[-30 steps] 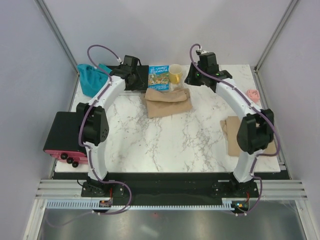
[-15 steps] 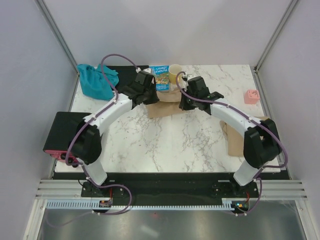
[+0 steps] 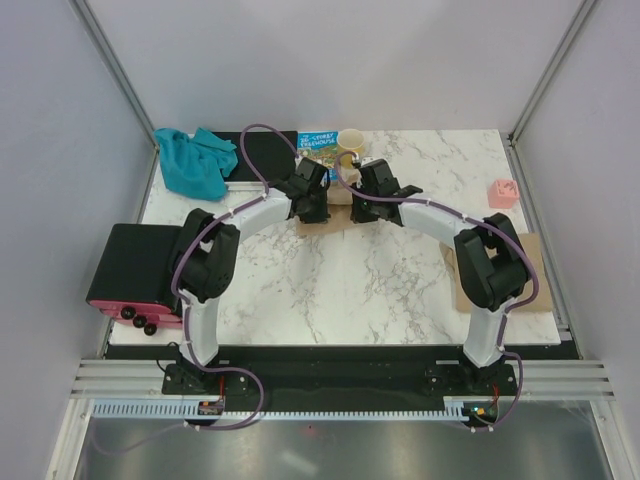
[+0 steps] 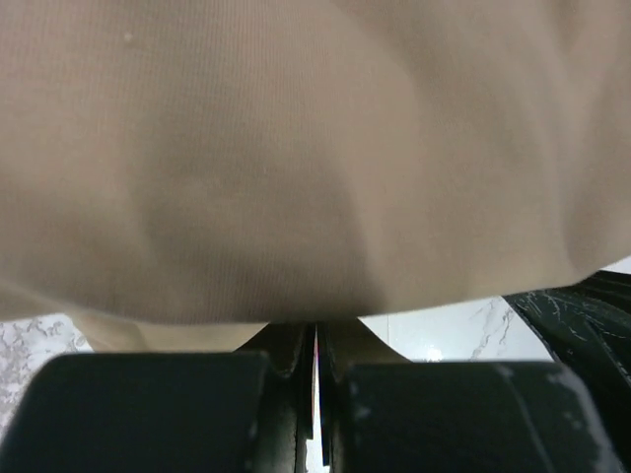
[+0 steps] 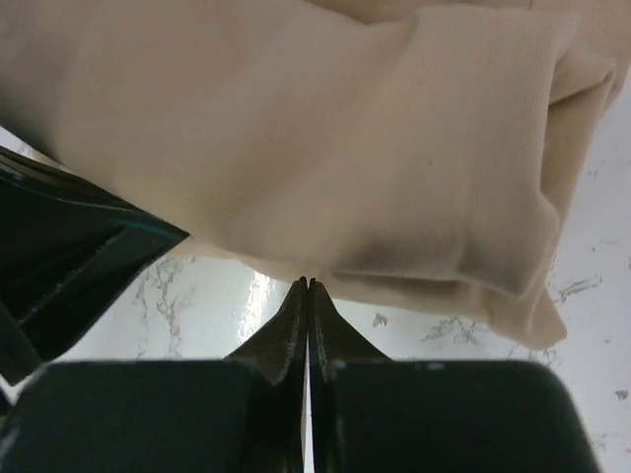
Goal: Fold and stack the t-shirts
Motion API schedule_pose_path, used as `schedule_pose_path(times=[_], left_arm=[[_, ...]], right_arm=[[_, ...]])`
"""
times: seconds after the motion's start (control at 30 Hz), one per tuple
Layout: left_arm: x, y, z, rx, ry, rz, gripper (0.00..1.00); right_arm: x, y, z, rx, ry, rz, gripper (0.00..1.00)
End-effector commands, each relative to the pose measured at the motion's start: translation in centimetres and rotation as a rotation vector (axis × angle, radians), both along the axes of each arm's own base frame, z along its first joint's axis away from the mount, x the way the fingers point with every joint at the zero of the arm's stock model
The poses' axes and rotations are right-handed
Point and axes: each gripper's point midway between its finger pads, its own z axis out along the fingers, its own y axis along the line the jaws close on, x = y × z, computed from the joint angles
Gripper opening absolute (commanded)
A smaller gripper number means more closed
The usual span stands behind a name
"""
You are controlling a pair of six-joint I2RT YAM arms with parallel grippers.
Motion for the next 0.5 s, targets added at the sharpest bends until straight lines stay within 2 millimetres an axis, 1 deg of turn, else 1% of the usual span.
schedule_pose_path(times=[0.0,0.07,0.1,0.13,0.17,0.2,0.23,0.27,0.3,0.37,0.4,0.43,0.47], left_arm=[[1.6,-1.3,0.4,-0.004,-0.069,-0.045,0.02],[1.6,-1.2,-0.4,0.008,-0.056,-0.046,0.02],[1.6,-1.1,-0.7,0.014,-0.053,-0.047,0.02],[1.6,-1.0,-1.1,0.022,-0.047,-0.048,0.02],[1.5,-1.0,-1.8,0.030,-0.037,-0.053,0.02],[1.4,-1.0,-1.9,0.035,-0.035,-0.060,0.02],[1.1,-0.8,-2.5,0.040,-0.020,-0.061,0.02],[0.9,-0.7,-2.8,0.045,-0.012,-0.063,0.02],[0.8,-0.6,-3.0,0.049,-0.006,-0.063,0.02],[0.0,-0.1,-3.7,0.063,0.018,-0.062,0.02],[-0.3,-0.1,-3.9,0.066,0.025,-0.065,0.02],[-0.8,0.3,-4.4,0.076,0.040,-0.064,0.02],[-1.0,0.4,-4.6,0.081,0.048,-0.064,0.02]], right_arm=[[3.1,1.4,2.7,0.041,-0.123,-0.005,0.00],[3.8,1.6,2.7,0.037,-0.132,-0.012,0.00],[4.0,1.7,2.0,0.025,-0.125,-0.012,0.00],[4.4,1.6,1.8,0.020,-0.126,-0.013,0.00],[5.0,1.5,2.1,0.010,-0.143,-0.031,0.00],[5.3,1.3,1.5,-0.006,-0.143,-0.041,0.00],[5.8,1.3,1.6,-0.010,-0.155,-0.049,0.00],[6.3,1.3,2.0,-0.008,-0.172,-0.056,0.00],[6.7,1.1,1.6,-0.026,-0.176,-0.070,0.00],[7.8,1.3,2.2,-0.028,-0.208,-0.078,0.00],[8.3,1.2,1.3,-0.047,-0.204,-0.088,0.00],[8.7,1.1,1.1,-0.061,-0.210,-0.101,0.00],[9.5,1.2,1.6,-0.063,-0.229,-0.108,0.00]])
